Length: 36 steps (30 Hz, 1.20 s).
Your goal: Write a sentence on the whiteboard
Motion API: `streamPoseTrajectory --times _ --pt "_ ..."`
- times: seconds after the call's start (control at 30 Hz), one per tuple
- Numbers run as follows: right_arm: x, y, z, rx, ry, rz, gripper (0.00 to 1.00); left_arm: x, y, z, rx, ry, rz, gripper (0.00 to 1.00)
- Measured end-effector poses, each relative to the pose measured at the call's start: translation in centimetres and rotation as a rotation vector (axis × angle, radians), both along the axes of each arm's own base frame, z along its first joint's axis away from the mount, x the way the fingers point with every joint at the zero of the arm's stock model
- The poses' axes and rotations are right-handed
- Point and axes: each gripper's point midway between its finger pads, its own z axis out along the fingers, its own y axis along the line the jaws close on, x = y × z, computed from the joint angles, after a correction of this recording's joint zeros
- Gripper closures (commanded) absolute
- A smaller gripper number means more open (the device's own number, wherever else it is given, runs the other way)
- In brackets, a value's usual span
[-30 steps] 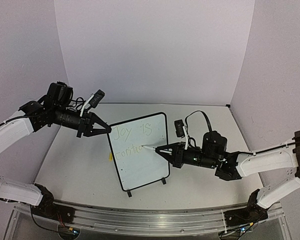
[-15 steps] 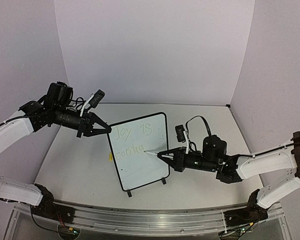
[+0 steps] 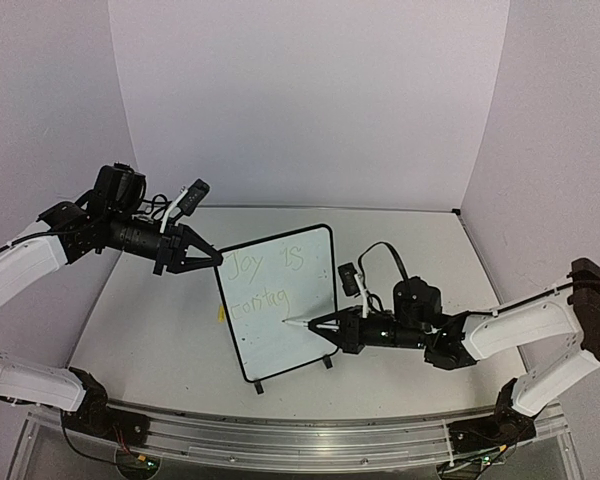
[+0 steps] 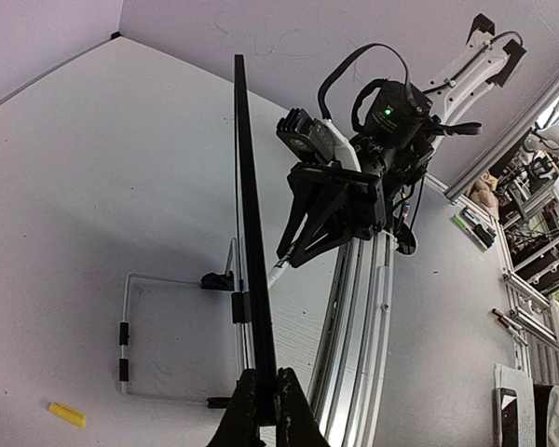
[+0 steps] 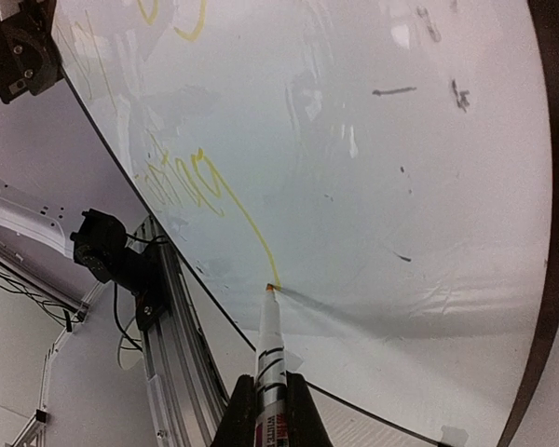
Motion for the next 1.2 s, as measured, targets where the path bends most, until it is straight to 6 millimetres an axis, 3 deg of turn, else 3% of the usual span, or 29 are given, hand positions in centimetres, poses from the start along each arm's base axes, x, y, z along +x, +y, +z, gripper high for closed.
streamPoseTrajectory --times 0.27,0.47,1.2 --pt "0.2 0.4 3.4 0.107 -0.040 -0.004 1.00 0.0 0.0 0.0 0.000 -0.003 -0.003 1.00" --pt "0.5 -0.8 6.2 0.171 -0.089 -0.053 1.00 0.0 0.0 0.0 0.000 -0.003 -0.003 1.00" --pt "1.8 -1.7 5.2 0.128 -0.102 -0.144 1.00 0.0 0.0 0.0 0.000 -0.002 -0.003 1.00"
